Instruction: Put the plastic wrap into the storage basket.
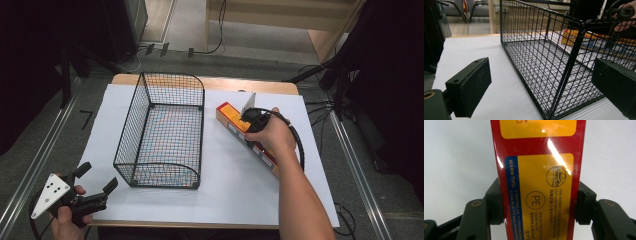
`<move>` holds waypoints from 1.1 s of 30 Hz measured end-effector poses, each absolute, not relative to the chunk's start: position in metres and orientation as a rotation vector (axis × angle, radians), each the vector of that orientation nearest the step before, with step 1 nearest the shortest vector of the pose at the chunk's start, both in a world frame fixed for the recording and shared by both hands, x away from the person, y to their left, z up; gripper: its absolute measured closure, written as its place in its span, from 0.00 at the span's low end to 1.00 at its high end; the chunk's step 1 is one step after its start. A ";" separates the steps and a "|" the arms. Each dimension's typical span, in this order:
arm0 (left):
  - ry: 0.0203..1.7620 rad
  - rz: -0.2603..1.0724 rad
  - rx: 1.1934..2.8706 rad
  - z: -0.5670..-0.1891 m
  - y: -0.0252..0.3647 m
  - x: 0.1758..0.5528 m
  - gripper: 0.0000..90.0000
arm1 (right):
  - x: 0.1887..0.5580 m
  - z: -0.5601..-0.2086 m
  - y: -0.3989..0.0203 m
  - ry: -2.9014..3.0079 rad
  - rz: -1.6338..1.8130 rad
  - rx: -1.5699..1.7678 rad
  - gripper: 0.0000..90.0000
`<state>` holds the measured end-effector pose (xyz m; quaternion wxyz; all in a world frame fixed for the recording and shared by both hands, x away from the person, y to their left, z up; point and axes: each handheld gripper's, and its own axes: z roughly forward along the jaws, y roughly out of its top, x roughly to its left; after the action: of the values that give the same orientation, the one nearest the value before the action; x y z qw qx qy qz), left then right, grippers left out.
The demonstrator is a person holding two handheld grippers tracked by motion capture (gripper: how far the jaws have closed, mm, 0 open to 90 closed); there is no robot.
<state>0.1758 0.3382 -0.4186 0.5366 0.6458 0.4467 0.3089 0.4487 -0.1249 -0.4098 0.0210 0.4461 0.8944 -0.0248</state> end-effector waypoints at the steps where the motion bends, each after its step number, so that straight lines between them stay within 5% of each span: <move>1: 1.064 0.736 1.539 -0.418 0.339 0.176 0.03 | 0.447 -0.407 -0.128 2.781 -0.069 1.367 0.45; 20: 1.067 0.743 1.543 -0.419 0.338 0.177 0.03 | 0.406 -0.380 -0.169 3.075 0.069 0.539 0.45; 33: 1.072 0.741 1.547 -0.420 0.338 0.177 0.03 | 0.397 -0.355 -0.178 3.058 0.075 0.401 0.45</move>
<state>0.1772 0.3381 -0.4196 0.5308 0.6481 0.4493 0.3105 0.3971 -0.1784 -0.3551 0.0285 0.1300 0.9908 0.0243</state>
